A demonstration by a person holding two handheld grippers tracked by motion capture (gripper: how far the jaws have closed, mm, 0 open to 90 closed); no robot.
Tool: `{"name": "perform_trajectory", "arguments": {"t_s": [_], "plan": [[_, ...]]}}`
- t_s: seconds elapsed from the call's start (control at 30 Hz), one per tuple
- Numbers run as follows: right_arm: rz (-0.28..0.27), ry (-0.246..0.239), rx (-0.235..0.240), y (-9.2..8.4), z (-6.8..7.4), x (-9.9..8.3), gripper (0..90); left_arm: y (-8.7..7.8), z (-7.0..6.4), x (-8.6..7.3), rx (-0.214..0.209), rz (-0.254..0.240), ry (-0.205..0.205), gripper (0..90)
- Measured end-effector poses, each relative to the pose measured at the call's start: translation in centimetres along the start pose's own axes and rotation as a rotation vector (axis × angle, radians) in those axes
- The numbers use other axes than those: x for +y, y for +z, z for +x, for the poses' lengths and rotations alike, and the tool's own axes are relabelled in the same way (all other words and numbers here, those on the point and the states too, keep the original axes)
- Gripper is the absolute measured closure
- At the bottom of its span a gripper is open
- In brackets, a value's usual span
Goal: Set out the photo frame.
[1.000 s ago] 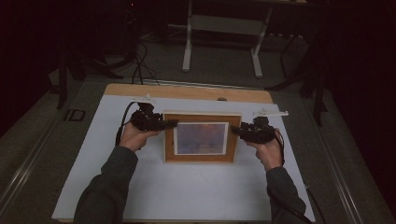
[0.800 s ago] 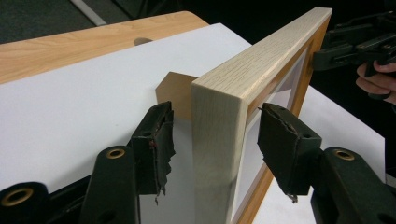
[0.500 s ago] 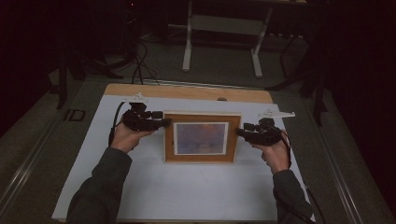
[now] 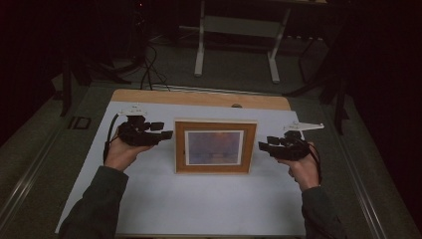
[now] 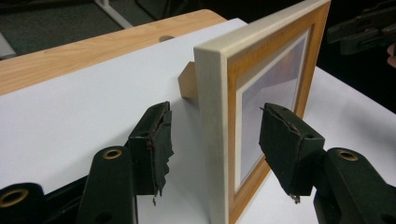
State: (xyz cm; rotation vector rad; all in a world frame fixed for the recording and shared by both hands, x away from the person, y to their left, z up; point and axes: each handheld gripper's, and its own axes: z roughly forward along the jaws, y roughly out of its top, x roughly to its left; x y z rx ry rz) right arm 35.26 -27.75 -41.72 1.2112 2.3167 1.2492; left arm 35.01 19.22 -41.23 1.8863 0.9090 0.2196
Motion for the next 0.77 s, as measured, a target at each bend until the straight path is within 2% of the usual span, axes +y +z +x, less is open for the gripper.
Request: {"name": "perform_trajectory", "arguments": {"t_s": [0.2, 0.37, 0.5, 0.57, 0.6, 0.77], "plan": [[0.010, 0.015, -0.003, -0.4, -0.5, -0.7, 50.1, -0.4, -0.7, -1.0, 0.027, 0.018, 0.011, 44.8], [0.037, 0.009, -0.035, -0.2, -0.8, -2.0, 50.4, -0.3, -1.3, -2.6, 0.058, 0.042, 0.025, 44.7], [0.052, 0.023, -0.056, -0.1, -1.3, -3.4, 50.7, -0.1, -1.4, -4.4, 0.076, 0.059, 0.012, 44.6], [0.055, 0.038, -0.064, -0.1, -1.6, -4.2, 50.8, -0.2, -1.4, -5.3, 0.083, 0.054, -0.010, 44.6], [0.057, 0.050, -0.064, 0.0, -1.8, -4.7, 50.9, -0.2, -1.6, -5.8, 0.093, 0.054, -0.016, 44.7], [0.048, 0.097, -0.089, 0.1, -2.5, -6.9, 51.2, 0.1, -2.3, -8.2, 0.165, 0.075, 0.005, 44.5]]}}
